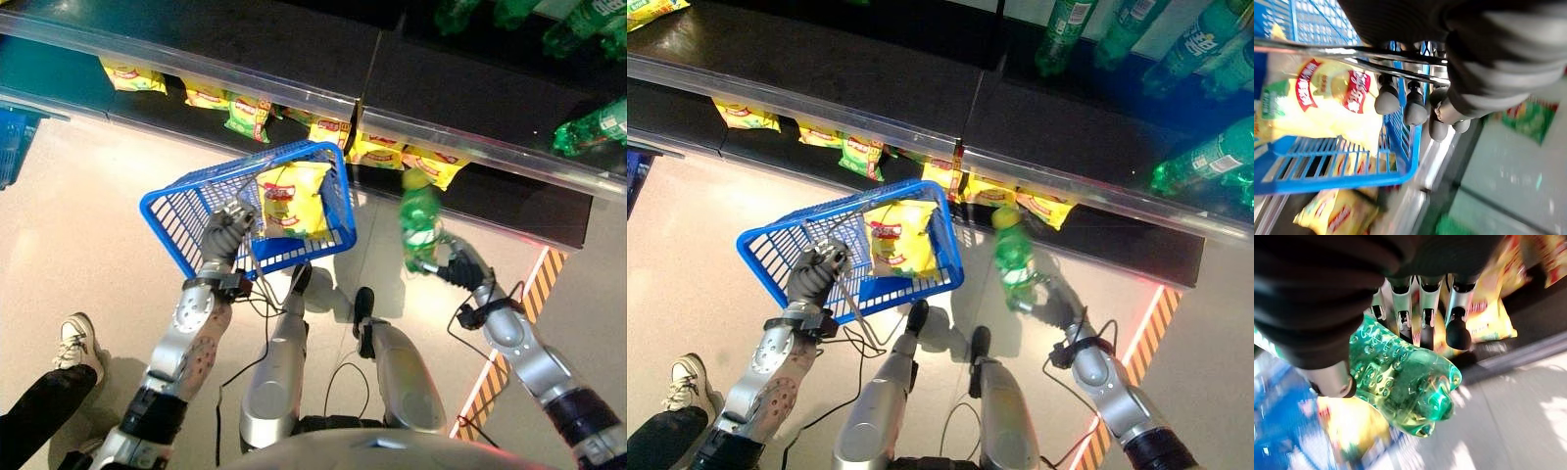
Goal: Pick up the snacks into the basket
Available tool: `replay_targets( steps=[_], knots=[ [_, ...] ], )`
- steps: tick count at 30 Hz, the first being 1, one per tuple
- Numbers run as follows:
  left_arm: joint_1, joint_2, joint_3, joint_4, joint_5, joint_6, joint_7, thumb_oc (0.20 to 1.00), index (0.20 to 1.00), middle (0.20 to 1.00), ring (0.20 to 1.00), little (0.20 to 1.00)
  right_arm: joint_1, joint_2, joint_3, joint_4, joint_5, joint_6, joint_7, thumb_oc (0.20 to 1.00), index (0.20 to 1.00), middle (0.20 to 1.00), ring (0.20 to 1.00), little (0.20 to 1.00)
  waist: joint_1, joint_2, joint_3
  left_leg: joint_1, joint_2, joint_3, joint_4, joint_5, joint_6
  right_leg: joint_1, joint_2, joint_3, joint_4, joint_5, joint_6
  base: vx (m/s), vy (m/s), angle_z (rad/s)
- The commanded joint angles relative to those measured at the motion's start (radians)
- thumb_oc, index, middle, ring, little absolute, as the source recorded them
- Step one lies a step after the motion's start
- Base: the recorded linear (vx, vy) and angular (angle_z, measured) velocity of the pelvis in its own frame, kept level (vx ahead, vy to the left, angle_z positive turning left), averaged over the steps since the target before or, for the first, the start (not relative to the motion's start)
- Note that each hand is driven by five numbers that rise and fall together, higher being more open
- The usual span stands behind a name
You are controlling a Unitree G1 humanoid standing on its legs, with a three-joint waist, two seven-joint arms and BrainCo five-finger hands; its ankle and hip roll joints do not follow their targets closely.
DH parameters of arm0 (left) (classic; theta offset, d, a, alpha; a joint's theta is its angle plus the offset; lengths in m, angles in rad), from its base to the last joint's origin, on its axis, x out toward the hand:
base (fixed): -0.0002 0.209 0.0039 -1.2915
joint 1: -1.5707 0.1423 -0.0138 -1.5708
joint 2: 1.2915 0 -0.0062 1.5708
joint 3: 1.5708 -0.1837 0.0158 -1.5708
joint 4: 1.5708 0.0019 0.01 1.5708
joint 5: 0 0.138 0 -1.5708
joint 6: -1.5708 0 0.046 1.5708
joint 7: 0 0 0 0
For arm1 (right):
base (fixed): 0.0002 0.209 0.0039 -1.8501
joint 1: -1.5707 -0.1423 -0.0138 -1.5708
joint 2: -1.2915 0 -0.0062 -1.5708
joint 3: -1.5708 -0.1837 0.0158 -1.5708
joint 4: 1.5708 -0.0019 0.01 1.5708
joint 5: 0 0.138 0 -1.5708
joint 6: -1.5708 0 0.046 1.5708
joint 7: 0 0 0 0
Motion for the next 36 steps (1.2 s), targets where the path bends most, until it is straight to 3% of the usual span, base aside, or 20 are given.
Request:
replay_targets(
  steps=[1,2,4,6,12,15,21,30,31,32,36],
  knots=[
    [-0.087,0.015,0.010,-0.116,0.051,-0.154,-0.044,0.200,0.200,0.200,0.200,0.200,-0.096,0.022,0.087,-0.028,-0.066,-0.061,0.025,0.200,0.200,0.200,0.200,0.200,0.022,-0.028,-0.064,0.014,-0.082,-0.015,0.065,-0.111,0.052,0.000,-0.010,-0.009,-0.097,0.066,0.067,-0.04,-0.034,0.05],
    [-0.118,0.006,-0.037,-0.118,0.033,-0.153,-0.054,0.200,0.200,0.200,0.200,0.200,-0.184,0.064,0.175,0.070,-0.075,-0.043,0.050,0.200,0.200,0.200,0.200,0.200,0.035,-0.024,-0.055,0.005,-0.084,-0.018,0.071,-0.109,0.052,-0.010,-0.011,-0.012,-0.092,0.068,0.067,-0.03,-0.024,0.04],
    [-0.135,0.001,-0.058,-0.117,0.023,-0.150,-0.061,0.200,0.200,0.200,0.200,0.200,-0.235,0.092,0.212,0.117,-0.077,-0.037,0.060,0.200,0.200,0.200,0.200,0.200,0.041,-0.023,-0.051,0.000,-0.086,-0.017,0.074,-0.109,0.052,-0.016,-0.011,-0.013,-0.088,0.069,0.066,-0.02,-0.011,0.02],
    [-0.177,-0.023,-0.121,-0.114,-0.001,-0.142,-0.077,0.200,0.200,0.200,0.200,0.200,-0.346,0.191,0.286,0.256,-0.082,-0.009,0.066,0.200,0.200,0.200,0.200,0.200,0.061,-0.015,-0.035,-0.012,-0.091,-0.021,0.084,-0.108,0.051,-0.026,-0.011,-0.016,-0.082,0.072,0.064,-0.04,-0.032,0.03],
    [-0.212,-0.064,-0.215,-0.113,-0.043,-0.120,-0.104,0.200,0.200,0.200,0.200,0.200,-0.513,0.340,0.314,0.403,-0.026,0.037,0.041,0.200,0.200,0.200,0.200,0.200,0.093,-0.007,-0.007,-0.029,-0.094,-0.033,0.092,-0.100,0.052,-0.042,-0.013,-0.025,-0.071,0.076,0.060,-0.03,-0.028,0.07],
    [-0.222,-0.060,-0.239,-0.122,-0.051,-0.110,-0.113,0.200,0.200,0.200,0.200,0.200,-0.562,0.366,0.310,0.440,0.002,0.050,0.031,0.200,0.200,0.200,0.200,0.200,0.104,-0.006,0.001,-0.035,-0.097,-0.040,0.094,-0.098,0.052,-0.045,-0.014,-0.029,-0.067,0.076,0.059,-0.03,-0.023,0.14],
    [-0.239,-0.046,-0.325,-0.139,-0.093,-0.076,-0.130,0.200,0.200,0.200,0.200,0.200,-0.760,0.400,0.172,0.593,0.205,0.095,-0.085,0.200,0.200,0.200,0.200,0.200,0.137,0.000,0.019,-0.051,-0.104,-0.053,0.101,-0.097,0.055,-0.056,-0.019,-0.045,-0.062,0.081,0.057,-0.02,-0.015,0.10],
    [-0.247,-0.014,-0.382,-0.168,-0.144,-0.044,-0.148,0.200,0.200,0.200,0.200,0.200,-0.981,0.445,0.127,0.774,0.336,0.117,-0.137,0.200,0.200,0.200,0.200,0.200,0.167,0.014,0.019,-0.069,-0.112,-0.062,0.102,-0.094,0.059,-0.072,-0.022,-0.052,-0.063,0.087,0.056,0.00,0.007,0.06],
    [-0.250,-0.010,-0.387,-0.175,-0.156,-0.041,-0.148,0.200,0.200,0.200,0.200,0.200,-1.012,0.461,0.131,0.840,0.337,0.129,-0.138,0.551,0.551,0.551,0.551,0.551,0.170,0.019,0.019,-0.070,-0.113,-0.064,0.099,-0.093,0.058,-0.073,-0.023,-0.055,-0.065,0.088,0.056,0.00,0.000,0.00],
    [-0.252,-0.010,-0.386,-0.175,-0.156,-0.041,-0.148,0.200,0.200,0.200,0.200,0.200,-1.015,0.460,0.131,0.840,0.337,0.128,-0.138,1.000,1.000,1.000,1.000,1.000,0.169,0.019,0.019,-0.073,-0.113,-0.065,0.097,-0.087,0.058,-0.076,-0.023,-0.056,-0.068,0.093,0.056,0.00,0.000,0.00],
    [-0.252,-0.019,-0.375,-0.178,-0.165,-0.035,-0.154,0.200,0.200,0.200,0.200,0.200,-1.016,0.479,0.143,0.918,0.301,0.154,-0.128,1.000,1.000,1.000,1.000,1.000,0.171,0.029,0.019,-0.056,-0.118,-0.067,0.090,-0.090,0.056,-0.053,-0.030,-0.067,-0.073,0.088,0.056,0.02,0.015,0.11]
  ],
)
